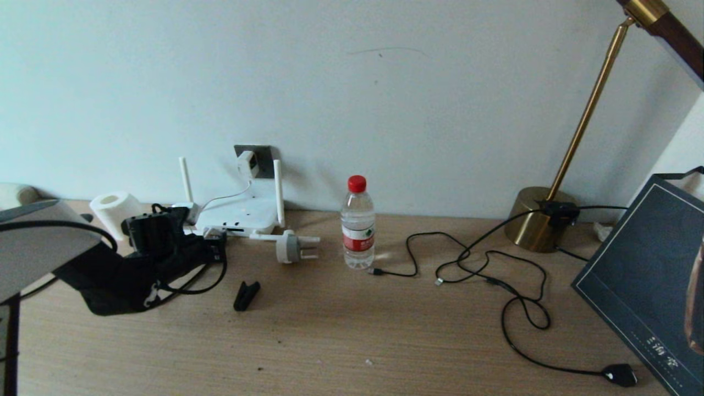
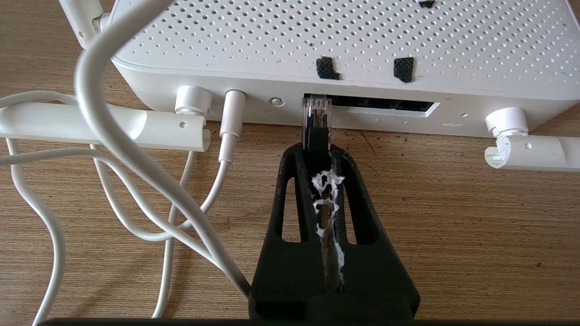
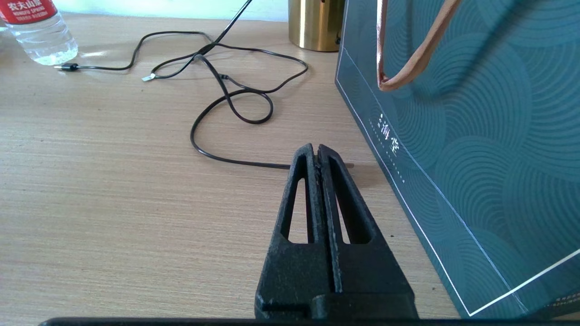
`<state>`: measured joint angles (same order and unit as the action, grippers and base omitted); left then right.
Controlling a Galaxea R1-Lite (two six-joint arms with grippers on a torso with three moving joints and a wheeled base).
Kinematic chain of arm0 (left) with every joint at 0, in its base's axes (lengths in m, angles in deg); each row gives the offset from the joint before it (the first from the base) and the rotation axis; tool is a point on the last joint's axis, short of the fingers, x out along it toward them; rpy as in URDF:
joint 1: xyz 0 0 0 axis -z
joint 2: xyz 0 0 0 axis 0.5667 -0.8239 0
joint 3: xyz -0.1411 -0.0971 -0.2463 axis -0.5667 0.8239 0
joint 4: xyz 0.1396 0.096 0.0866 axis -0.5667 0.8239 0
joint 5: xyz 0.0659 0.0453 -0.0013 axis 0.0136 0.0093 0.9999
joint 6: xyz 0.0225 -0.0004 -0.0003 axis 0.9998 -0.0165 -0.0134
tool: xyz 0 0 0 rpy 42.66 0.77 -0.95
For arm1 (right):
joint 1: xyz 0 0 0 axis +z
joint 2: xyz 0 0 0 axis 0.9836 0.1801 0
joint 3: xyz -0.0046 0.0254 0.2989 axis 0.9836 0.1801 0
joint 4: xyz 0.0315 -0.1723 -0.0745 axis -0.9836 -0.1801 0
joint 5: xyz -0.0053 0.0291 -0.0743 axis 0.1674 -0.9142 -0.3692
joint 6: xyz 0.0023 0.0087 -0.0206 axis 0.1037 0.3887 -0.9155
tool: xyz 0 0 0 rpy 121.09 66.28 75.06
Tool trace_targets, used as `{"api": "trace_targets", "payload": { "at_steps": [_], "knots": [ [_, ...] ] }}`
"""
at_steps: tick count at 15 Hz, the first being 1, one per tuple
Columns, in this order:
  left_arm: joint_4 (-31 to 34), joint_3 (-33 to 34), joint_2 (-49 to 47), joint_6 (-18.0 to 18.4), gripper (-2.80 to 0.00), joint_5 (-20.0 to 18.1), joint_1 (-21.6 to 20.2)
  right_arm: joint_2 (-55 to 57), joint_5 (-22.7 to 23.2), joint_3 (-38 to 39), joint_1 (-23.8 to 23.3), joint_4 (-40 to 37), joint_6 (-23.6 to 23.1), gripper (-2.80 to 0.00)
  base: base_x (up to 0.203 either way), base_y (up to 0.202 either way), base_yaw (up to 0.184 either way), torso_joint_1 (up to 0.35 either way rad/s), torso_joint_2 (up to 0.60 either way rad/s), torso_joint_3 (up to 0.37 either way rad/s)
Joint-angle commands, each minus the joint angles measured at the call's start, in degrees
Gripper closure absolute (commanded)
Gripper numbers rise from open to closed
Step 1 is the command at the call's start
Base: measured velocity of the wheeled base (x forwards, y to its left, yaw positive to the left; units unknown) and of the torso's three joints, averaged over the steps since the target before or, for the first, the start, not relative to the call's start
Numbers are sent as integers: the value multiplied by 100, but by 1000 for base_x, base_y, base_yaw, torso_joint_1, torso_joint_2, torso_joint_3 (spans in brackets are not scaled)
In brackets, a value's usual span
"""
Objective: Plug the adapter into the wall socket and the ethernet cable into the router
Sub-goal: Plug cable into router interface
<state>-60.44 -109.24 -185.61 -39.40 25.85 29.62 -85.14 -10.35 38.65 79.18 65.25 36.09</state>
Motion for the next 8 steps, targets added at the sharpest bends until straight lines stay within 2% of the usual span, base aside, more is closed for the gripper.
{"api": "trace_targets", "payload": {
  "at_steps": [1, 8],
  "knots": [
    [-44, 16, 84, -2, 0, -5, 7, 7, 0, 0, 0, 0, 2, 0, 0, 0, 0, 0, 0, 0],
    [-62, 216, 360, 6, 0, -5, 68, 7, 0, 0, 0, 0, -3, 0, 0, 0, 0, 0, 0, 0]
  ]
}}
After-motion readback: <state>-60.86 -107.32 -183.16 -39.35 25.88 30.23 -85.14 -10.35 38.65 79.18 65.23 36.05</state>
